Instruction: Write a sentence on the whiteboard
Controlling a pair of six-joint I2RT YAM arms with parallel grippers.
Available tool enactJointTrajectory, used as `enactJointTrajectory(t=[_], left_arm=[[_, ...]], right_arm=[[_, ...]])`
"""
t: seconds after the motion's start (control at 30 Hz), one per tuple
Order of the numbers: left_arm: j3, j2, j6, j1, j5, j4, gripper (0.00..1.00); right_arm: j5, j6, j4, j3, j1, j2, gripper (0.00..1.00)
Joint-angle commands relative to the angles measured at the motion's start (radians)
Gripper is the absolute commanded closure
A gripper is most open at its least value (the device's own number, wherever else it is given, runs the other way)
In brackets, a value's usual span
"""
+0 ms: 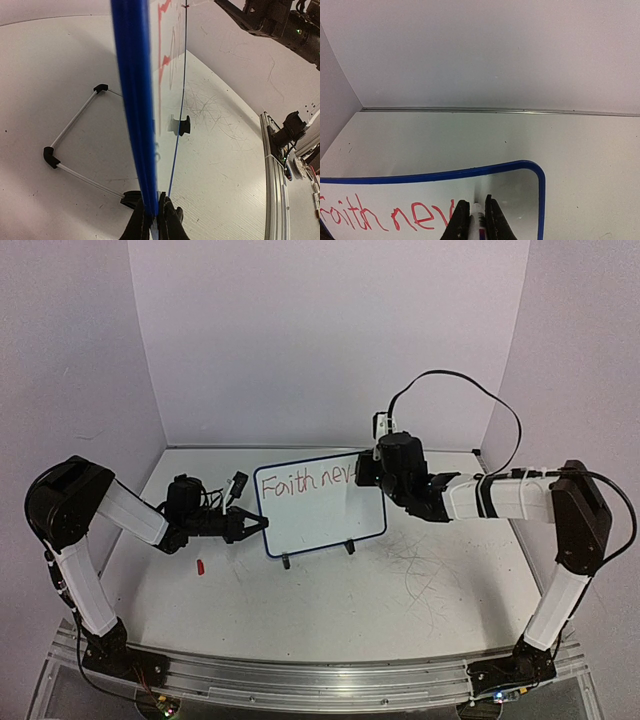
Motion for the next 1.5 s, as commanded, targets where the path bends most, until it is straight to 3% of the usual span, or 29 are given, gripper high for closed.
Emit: enactJointTrajectory(t=[0.0, 0.73, 1.47], left_arm=[[0.010, -0.025, 0.058, 0.004, -0.089, -0.038, 1.00], [0.011, -0.029, 0.059, 0.004, -0.091, -0.041, 1.00], [0.008, -0.031, 0.061, 0.002, -0.093, -0.042, 1.00]], right_arm=[[-0.014, -0.008, 0.030, 0.051, -0.006, 0.029, 1.00], [-0.059, 0.038, -0.010, -0.023, -0.005, 0.011, 1.00], [0.051, 0.027, -0.032, -0.031, -0.006, -0.027, 1.00]])
